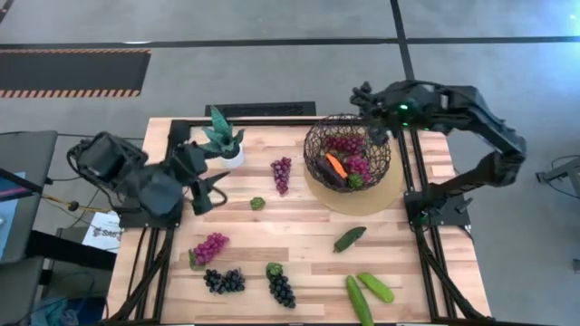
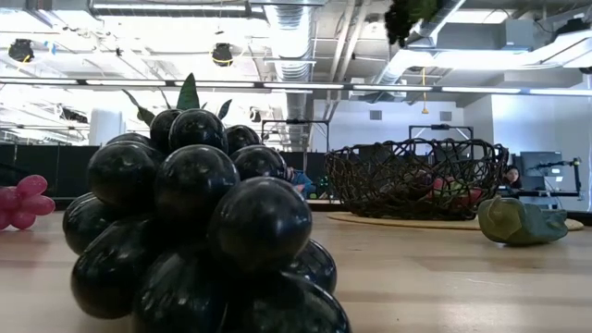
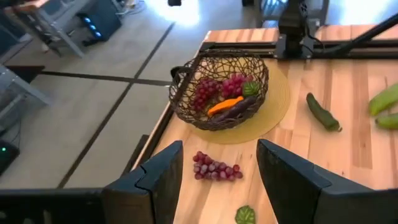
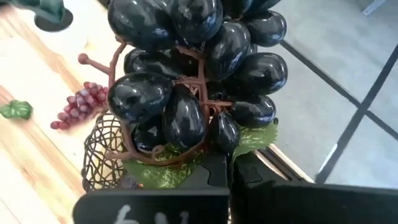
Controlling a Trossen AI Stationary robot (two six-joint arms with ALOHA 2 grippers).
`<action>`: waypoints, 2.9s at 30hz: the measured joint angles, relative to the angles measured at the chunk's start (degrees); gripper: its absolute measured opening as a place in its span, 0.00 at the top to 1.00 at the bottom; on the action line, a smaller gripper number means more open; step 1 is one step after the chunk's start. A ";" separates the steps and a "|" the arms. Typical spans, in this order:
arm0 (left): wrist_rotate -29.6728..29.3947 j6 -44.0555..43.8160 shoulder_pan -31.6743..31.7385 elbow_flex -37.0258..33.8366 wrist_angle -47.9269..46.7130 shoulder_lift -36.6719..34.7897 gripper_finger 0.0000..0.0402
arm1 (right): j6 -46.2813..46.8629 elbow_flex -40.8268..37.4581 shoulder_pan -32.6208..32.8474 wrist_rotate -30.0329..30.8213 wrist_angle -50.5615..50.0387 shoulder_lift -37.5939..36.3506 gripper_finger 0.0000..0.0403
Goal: Build produce basket
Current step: Put the black grapes into the black wire basket, then put the green chili pepper into the black wire basket
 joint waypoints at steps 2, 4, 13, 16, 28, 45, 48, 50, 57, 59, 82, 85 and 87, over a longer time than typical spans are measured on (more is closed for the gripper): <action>-1.47 -3.70 -1.70 -3.08 0.00 -1.21 0.52 | 1.54 -3.14 0.09 -0.01 1.45 -3.56 1.00; -2.22 -7.26 -2.89 -5.77 0.04 -2.19 0.52 | 3.13 -6.97 0.10 -0.41 3.56 -7.47 1.00; -5.43 -16.44 -4.18 -13.08 0.03 -4.68 0.52 | 9.97 -29.35 3.07 -2.98 17.98 -22.41 1.00; -5.52 -16.54 -4.18 -13.52 0.29 -4.69 0.52 | 11.19 -38.04 3.48 -6.66 27.24 -25.41 1.00; -9.82 -16.70 -4.13 -14.05 1.28 -4.59 0.52 | 14.64 -52.44 1.89 -12.73 42.52 -18.36 1.00; -10.24 -17.01 -3.96 -14.05 1.28 -4.59 0.52 | 23.70 -52.48 -0.72 -10.70 42.82 4.15 1.00; -10.26 -16.65 -3.96 -14.05 1.27 -4.59 0.52 | 23.60 -52.48 -0.45 -11.88 43.57 7.11 1.00; -10.25 -16.57 -3.94 -14.05 1.26 -4.59 0.52 | 23.44 -52.48 -0.50 -12.67 43.57 8.26 1.00; -10.25 -16.40 -3.94 -14.05 1.21 -4.59 0.52 | 19.49 -51.87 -0.54 -14.40 42.52 9.15 0.89; -10.24 -16.40 -3.94 -14.05 1.12 -4.59 0.52 | 17.51 -50.05 -0.54 -15.21 39.72 8.77 0.84; -10.24 -16.36 -3.94 -14.03 1.06 -4.59 0.52 | 21.21 -23.11 18.19 -34.09 13.89 8.38 0.51; -10.24 -16.37 -3.94 -14.03 1.06 -4.59 0.52 | 28.75 -23.11 24.63 -34.06 9.55 8.40 0.52; -10.24 -16.38 -3.94 -14.03 1.07 -4.59 0.52 | 34.49 -23.11 28.86 -34.00 8.01 8.40 0.53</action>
